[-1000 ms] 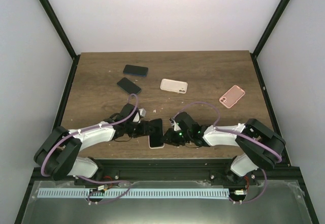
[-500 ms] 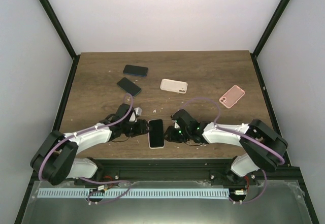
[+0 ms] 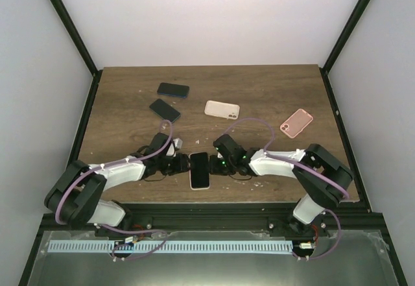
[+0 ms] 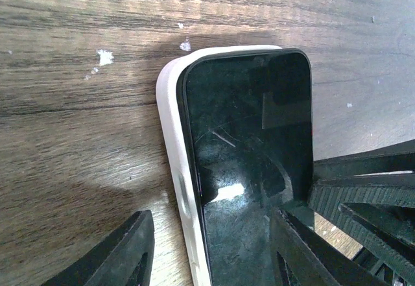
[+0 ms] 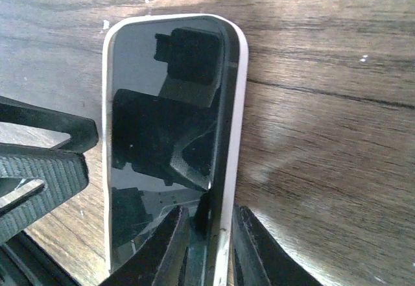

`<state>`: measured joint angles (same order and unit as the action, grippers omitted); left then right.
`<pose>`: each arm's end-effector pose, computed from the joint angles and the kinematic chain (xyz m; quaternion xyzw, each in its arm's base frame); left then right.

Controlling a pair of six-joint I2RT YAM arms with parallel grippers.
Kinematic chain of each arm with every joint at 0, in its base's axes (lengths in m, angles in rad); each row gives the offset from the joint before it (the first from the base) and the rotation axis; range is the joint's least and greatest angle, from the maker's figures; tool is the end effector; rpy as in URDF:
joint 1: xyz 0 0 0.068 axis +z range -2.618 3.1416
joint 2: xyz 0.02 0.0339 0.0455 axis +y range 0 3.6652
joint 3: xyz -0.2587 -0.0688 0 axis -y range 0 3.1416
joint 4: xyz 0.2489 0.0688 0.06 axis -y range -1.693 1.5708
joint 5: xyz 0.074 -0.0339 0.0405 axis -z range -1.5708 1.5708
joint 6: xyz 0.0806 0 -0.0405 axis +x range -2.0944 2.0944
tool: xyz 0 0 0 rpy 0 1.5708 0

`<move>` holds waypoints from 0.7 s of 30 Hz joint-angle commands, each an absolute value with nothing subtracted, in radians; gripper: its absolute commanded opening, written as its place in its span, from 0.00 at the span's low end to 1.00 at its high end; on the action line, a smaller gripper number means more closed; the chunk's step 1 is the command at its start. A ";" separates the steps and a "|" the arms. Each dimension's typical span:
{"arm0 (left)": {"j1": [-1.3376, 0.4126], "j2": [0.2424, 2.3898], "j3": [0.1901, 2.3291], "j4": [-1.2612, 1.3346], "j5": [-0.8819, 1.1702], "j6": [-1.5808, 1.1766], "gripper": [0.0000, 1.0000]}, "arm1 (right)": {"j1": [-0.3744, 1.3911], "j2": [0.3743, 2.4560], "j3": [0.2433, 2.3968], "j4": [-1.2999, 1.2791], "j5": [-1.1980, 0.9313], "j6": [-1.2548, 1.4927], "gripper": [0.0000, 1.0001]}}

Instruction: Put the phone into the phone case

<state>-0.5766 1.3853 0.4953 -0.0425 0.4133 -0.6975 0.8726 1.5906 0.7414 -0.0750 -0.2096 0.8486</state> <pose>0.2034 -0.1709 0.0934 0.0081 0.9315 -0.3393 0.1310 0.1971 0.2610 0.1029 -0.0445 0.9425 0.3042 0.1308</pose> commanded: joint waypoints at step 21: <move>-0.573 1.459 0.491 0.091 0.525 -0.658 0.37 | 0.868 1.676 0.760 0.087 -0.337 0.755 0.10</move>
<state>-0.5686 1.4418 0.4934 0.0090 0.4530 -0.6811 0.8566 1.6413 0.7414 0.0048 -0.2768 0.7856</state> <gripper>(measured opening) 0.374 0.105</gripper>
